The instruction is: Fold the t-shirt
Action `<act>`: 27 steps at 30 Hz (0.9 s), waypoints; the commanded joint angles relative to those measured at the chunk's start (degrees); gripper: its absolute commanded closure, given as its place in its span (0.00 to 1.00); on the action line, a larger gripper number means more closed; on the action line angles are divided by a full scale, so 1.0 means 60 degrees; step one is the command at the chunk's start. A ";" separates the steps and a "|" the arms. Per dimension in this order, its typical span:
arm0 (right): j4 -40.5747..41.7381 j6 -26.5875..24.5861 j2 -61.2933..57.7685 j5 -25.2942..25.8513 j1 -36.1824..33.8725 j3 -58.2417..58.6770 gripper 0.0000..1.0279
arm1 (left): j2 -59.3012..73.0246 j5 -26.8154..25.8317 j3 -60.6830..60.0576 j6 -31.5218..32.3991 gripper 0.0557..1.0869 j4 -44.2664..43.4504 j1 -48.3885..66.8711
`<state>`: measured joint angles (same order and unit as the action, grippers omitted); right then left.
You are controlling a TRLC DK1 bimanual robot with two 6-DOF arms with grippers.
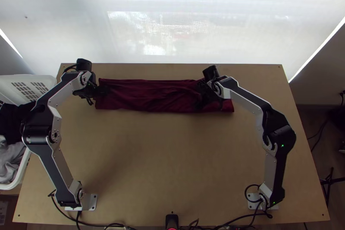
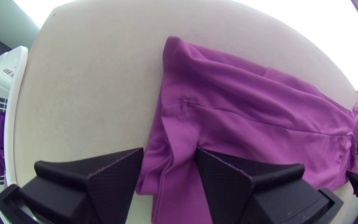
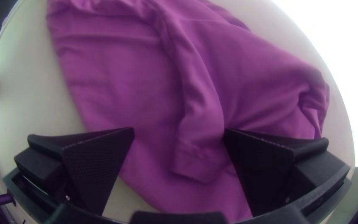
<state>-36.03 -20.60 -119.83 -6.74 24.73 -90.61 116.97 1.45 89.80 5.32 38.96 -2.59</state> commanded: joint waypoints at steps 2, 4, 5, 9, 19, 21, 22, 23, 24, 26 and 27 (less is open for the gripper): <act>0.0029 -0.0009 -0.0023 0.0011 0.0024 0.0116 0.04 | 0.0310 -0.0272 0.0019 0.0094 0.40 0.0172 0.0036; 0.0029 -0.0009 -0.0023 0.0011 0.0038 0.0087 0.04 | 0.0354 -0.0301 0.0019 0.0109 0.41 0.0274 0.0065; 0.0029 -0.0009 -0.0023 0.0025 0.0053 0.0087 0.04 | 0.0369 -0.0315 0.0019 0.0124 0.45 0.0289 0.0080; 0.0029 0.0006 -0.0023 0.0025 0.0053 0.0057 0.04 | 0.0442 -0.0623 0.0019 0.0168 0.56 0.0377 0.0080; 0.0029 0.0006 0.0006 0.0040 0.0082 -0.0016 0.04 | 0.0457 -0.1092 0.0151 0.0138 0.97 0.0509 0.0065; 0.0029 0.0020 0.0006 0.0040 0.0082 -0.0045 0.04 | 0.0354 -0.1209 0.0268 0.0138 0.97 0.0509 0.0065; 0.0043 0.0035 0.0006 0.0040 0.0082 -0.0031 0.04 | 0.0295 -0.1312 0.0312 0.0138 0.97 0.0523 0.0065; 0.0029 0.0035 0.0006 0.0054 0.0112 -0.0031 0.04 | 0.0266 -0.1341 0.0400 0.0138 0.97 0.0597 0.0080; 0.0029 0.0035 -0.0009 0.0054 0.0126 -0.0031 0.04 | 0.0222 -0.1356 0.0517 0.0124 0.97 0.0758 0.0095; 0.0029 0.0035 -0.0023 0.0054 0.0170 -0.0031 0.04 | 0.0090 -0.1356 0.0722 0.0197 0.97 0.0860 0.0124; 0.0029 0.0035 -0.0038 0.0054 0.0199 -0.0031 0.04 | 0.0017 -0.1399 0.0868 0.0285 0.97 0.0919 0.0124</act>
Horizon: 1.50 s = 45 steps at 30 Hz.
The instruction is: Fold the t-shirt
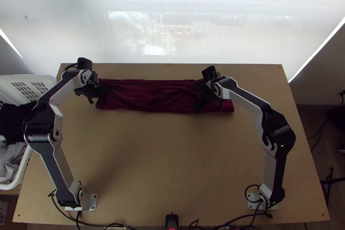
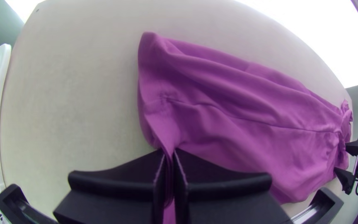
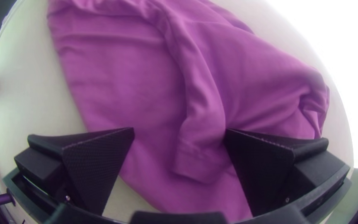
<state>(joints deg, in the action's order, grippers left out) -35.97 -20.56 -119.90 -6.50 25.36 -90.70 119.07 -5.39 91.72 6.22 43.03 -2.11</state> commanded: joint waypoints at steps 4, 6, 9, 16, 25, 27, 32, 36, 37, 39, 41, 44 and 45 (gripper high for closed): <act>0.0032 0.0028 -0.0159 0.0029 0.0094 -0.0001 0.04 | -0.0626 -0.0860 0.1339 0.0341 0.97 0.0739 0.0117; 0.0047 0.0057 -0.0203 0.0044 0.0094 0.0013 0.04 | -0.0860 -0.1211 0.1617 0.0399 0.97 0.0813 0.0176; 0.0047 0.0086 -0.0247 0.0044 0.0108 0.0013 0.04 | -0.1050 -0.1285 0.2101 0.0428 0.97 0.0915 0.0352; 0.0047 0.0174 -0.0159 0.0102 0.0167 -0.0045 0.04 | -0.1065 -0.1988 0.3302 0.0619 0.97 0.1413 0.0791; -0.0085 0.0365 0.0705 0.0102 0.0226 -0.0148 0.04 | -0.0948 -0.2237 0.3741 0.0604 0.97 0.1457 0.1758; -0.0143 0.0379 0.0998 0.0102 0.0167 -0.0192 0.04 | -0.0875 -0.2237 0.3844 0.0619 0.97 0.1442 0.2007; -0.0568 0.0394 0.1877 0.0102 -0.0053 -0.0236 0.04 | -0.0406 -0.2325 0.4532 0.0736 0.97 0.1442 0.2534; -0.1037 0.0379 0.2727 0.0102 -0.0521 0.0013 0.04 | 0.0107 -0.2706 0.5338 0.1073 0.97 0.1442 0.2827; -0.1066 0.0379 0.2991 0.0102 -0.0683 0.0174 0.04 | 0.0239 -0.2735 0.5514 0.1117 0.97 0.1442 0.2930; -0.1110 0.0379 0.3474 0.0102 -0.1005 0.0585 0.04 | 0.0488 -0.2764 0.5821 0.1190 0.97 0.1413 0.3120; -0.1125 0.0379 0.3899 0.0102 -0.1327 0.1083 0.04 | 0.0664 -0.2808 0.5953 0.1337 0.97 0.1223 0.3325; -0.1125 0.0350 0.4441 0.0102 -0.1737 0.1932 0.04 | 0.0913 -0.2999 0.5968 0.1425 0.97 0.0856 0.3735; -0.1125 0.0335 0.4602 0.0102 -0.1840 0.2196 0.04 | 0.0971 -0.3013 0.5968 0.1483 0.97 0.0754 0.3867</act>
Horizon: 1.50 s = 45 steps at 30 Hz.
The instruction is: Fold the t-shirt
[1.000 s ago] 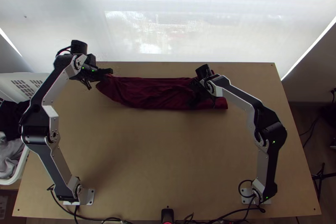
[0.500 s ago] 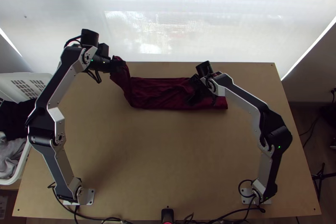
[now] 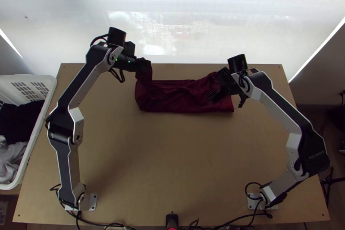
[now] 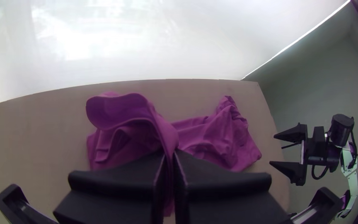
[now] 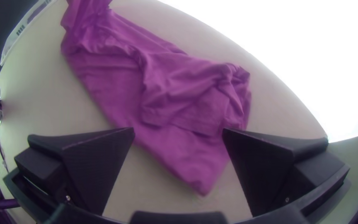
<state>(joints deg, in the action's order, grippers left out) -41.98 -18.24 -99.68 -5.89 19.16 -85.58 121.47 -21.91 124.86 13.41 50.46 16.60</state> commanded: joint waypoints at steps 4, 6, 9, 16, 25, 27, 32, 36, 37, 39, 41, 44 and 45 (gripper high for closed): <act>-0.0123 -0.0022 0.1716 0.0000 -0.0966 0.2091 0.04 | 0.0702 -0.0288 0.0445 0.0578 0.97 -0.1202 0.1320; -0.0123 0.0008 0.1833 0.0000 -0.0981 0.2281 0.04 | 0.0688 -0.0288 0.0460 0.0724 0.97 -0.1583 0.1613; -0.0123 0.0081 0.1906 0.0000 -0.0952 0.2398 0.04 | 0.0614 -0.0288 0.0489 0.0871 0.97 -0.2096 0.2053; -0.0240 0.0081 0.1921 0.0044 -0.0952 0.2442 0.04 | 0.0673 -0.0288 0.0475 0.1002 0.97 -0.3107 0.2917; -0.0460 0.0066 0.2111 0.0132 -0.1040 0.2559 0.04 | 0.1596 -0.0245 0.0489 0.1237 0.97 -0.4117 0.3503; -0.0548 0.0037 0.2199 0.0132 -0.1084 0.2589 0.04 | 0.1801 -0.0186 0.0504 0.1339 0.97 -0.4410 0.3576; -0.0724 -0.0007 0.2419 0.0176 -0.1128 0.2618 0.04 | 0.2387 0.0019 0.0782 0.1471 0.97 -0.4982 0.3737; -0.0826 0.0008 0.2477 0.0176 -0.1142 0.2677 0.04 | 0.2694 0.0151 0.0943 0.1588 0.97 -0.5450 0.3913; -0.0841 0.0008 0.2477 0.0176 -0.1142 0.2721 0.04 | 0.2753 0.0195 0.0958 0.1603 0.97 -0.5568 0.3957; -0.0841 0.0008 0.2492 0.0176 -0.1157 0.2779 0.04 | 0.2900 0.0210 0.1031 0.1691 0.97 -0.5714 0.4016; -0.0841 0.0022 0.2521 0.0176 -0.1171 0.2852 0.04 | 0.3031 0.0268 0.1046 0.1691 0.97 -0.5875 0.4074; -0.0856 0.0037 0.2580 0.0176 -0.1186 0.2984 0.04 | 0.3207 0.0371 0.1031 0.1896 0.97 -0.6183 0.4059; -0.0885 0.0037 0.2609 0.0176 -0.1186 0.3043 0.04 | 0.3266 0.0385 0.1046 0.2116 0.97 -0.6476 0.4030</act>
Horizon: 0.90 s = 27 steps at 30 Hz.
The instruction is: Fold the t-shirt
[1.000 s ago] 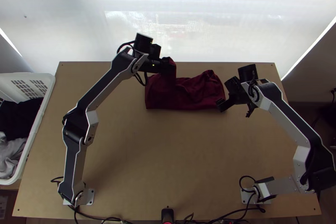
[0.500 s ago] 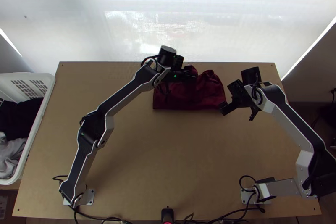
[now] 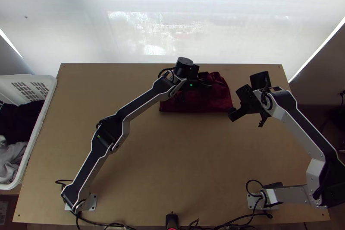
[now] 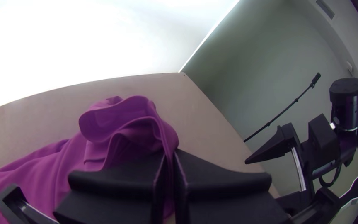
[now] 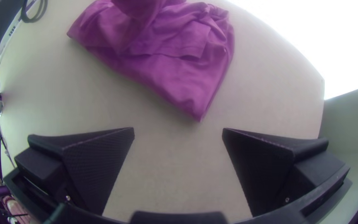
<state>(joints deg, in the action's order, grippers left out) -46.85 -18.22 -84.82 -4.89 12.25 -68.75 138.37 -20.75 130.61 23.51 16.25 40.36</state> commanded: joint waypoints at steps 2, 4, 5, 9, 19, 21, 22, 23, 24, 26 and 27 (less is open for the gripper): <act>-0.0116 0.0048 0.0205 0.0009 -0.0035 0.0326 0.04 | 0.0538 0.0192 0.0088 0.0726 0.97 -0.1214 0.0100; -0.0131 0.0048 0.0264 0.0023 -0.0050 0.0399 0.04 | 0.0640 0.0192 0.0088 0.0828 0.91 -0.1478 0.0246; -0.0131 0.0048 0.0264 0.0023 -0.0050 0.0443 0.04 | 0.0699 0.0192 0.0088 0.0814 0.75 -0.1493 0.0319; -0.0116 0.0063 0.0264 0.0038 -0.0050 0.0443 0.04 | 0.0626 0.0178 0.0073 0.0726 0.03 -0.1024 0.0437; 0.0279 0.0004 0.0088 0.0038 0.0199 0.0062 0.04 | -0.1967 0.0060 -0.0864 -0.0109 0.04 0.1950 -0.1087; 0.0382 -0.0025 -0.0249 0.0023 0.0404 -0.0436 0.04 | -0.2172 0.0060 -0.1040 -0.0681 0.04 0.3224 -0.1438; 0.0470 -0.0025 -0.0498 0.0023 0.0536 -0.0744 0.04 | -0.2245 0.0075 -0.1304 -0.0988 0.04 0.3678 -0.1570; 0.0601 -0.0011 -0.0791 0.0023 0.0741 -0.1037 0.04 | -0.2377 0.0060 -0.1773 -0.1296 0.04 0.3869 -0.1658; 0.0704 -0.0011 -0.1157 0.0023 0.0932 -0.1359 0.04 | -0.2597 0.0075 -0.2402 -0.1516 0.04 0.3810 -0.1731; 0.0894 0.0019 -0.1933 0.0023 0.1401 -0.2062 0.04 | -0.2949 0.0075 -0.3516 -0.1926 0.04 0.3488 -0.1761; 0.0968 0.0033 -0.2358 0.0023 0.1606 -0.2443 0.04 | -0.3022 0.0075 -0.3867 -0.2058 0.04 0.3429 -0.1746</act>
<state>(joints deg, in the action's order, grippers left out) -43.97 -18.04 -88.84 -4.58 15.99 -73.30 126.41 -20.27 120.44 18.28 32.49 32.80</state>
